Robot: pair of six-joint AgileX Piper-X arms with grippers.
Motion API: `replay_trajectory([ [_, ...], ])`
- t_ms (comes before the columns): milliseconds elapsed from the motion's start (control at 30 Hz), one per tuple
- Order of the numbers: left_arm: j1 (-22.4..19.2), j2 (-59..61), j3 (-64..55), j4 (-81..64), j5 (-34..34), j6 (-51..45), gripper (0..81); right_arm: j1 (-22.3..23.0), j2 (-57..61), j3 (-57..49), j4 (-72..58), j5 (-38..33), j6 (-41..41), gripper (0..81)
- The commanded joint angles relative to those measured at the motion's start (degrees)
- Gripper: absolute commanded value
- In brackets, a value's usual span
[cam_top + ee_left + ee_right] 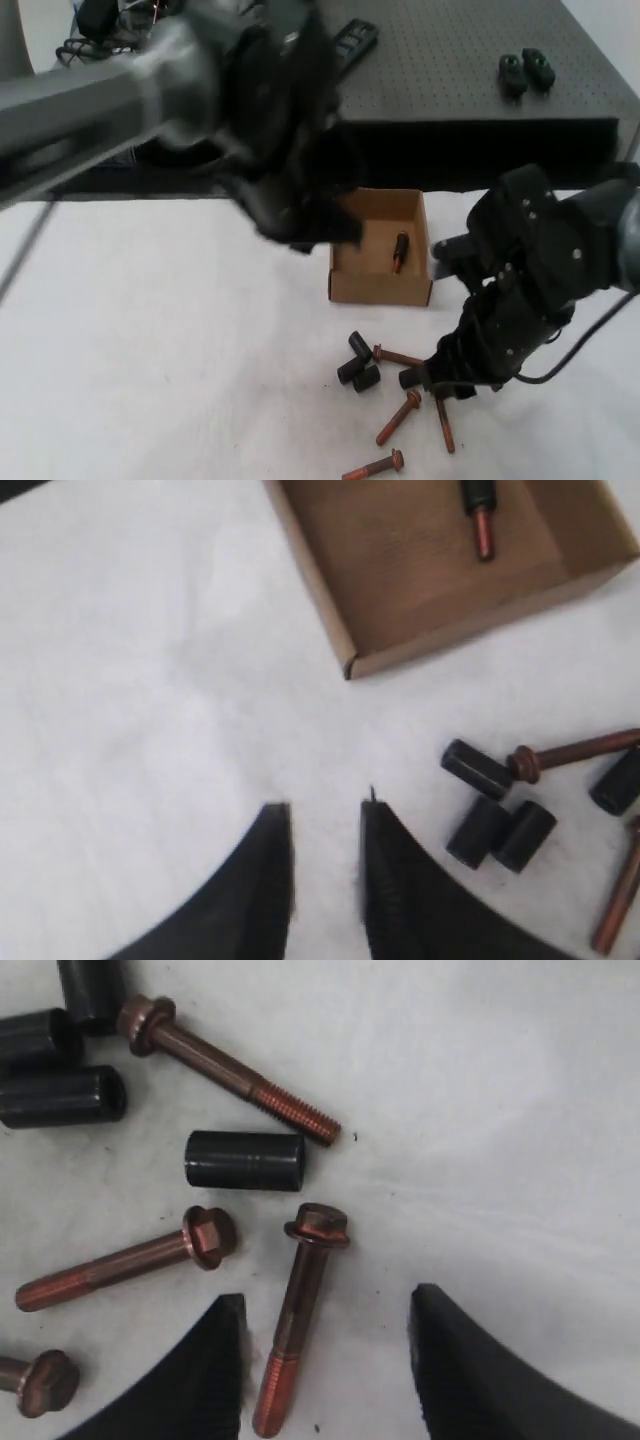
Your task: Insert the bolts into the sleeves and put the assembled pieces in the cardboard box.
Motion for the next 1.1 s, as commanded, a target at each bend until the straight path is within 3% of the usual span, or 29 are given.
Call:
replay_trajectory([
  [0, 0.9, -8.66, 10.28, -5.49, -0.87, 0.51, 17.9, 0.17, 1.11, -0.84, 0.3, -0.07, -0.87, 36.7],
  [300, 1.09, -13.24, 19.97, -8.18, 4.04, 3.25, 17.9, 2.38, 4.2, -0.84, -1.55, 2.5, -0.77, 36.1],
  [533, 1.09, -13.06, 21.65, -9.86, 12.0, 7.99, 19.5, 2.62, 6.09, -0.84, -2.69, 3.83, -0.77, 20.1],
  [733, 1.09, -9.93, 21.63, -11.8, 16.71, 10.34, 37.8, 2.62, 7.68, -0.84, -2.39, 3.83, -0.64, 16.7],
  [867, 1.09, -6.46, 21.11, -12.27, 18.58, 12.44, 38.3, 2.62, 7.94, -0.84, -3.31, 3.83, -0.64, 15.9],
  [1000, 0.89, -2.38, 19.17, -12.24, 20.28, 13.95, 38.3, 2.51, 7.94, -0.84, -3.3, 3.83, -0.76, 2.2],
  [1067, 0.49, -0.25, 17.71, -12.24, 20.25, 15.55, 38.3, 2.51, 7.94, -0.84, -3.68, 3.61, -0.76, 1.1],
])
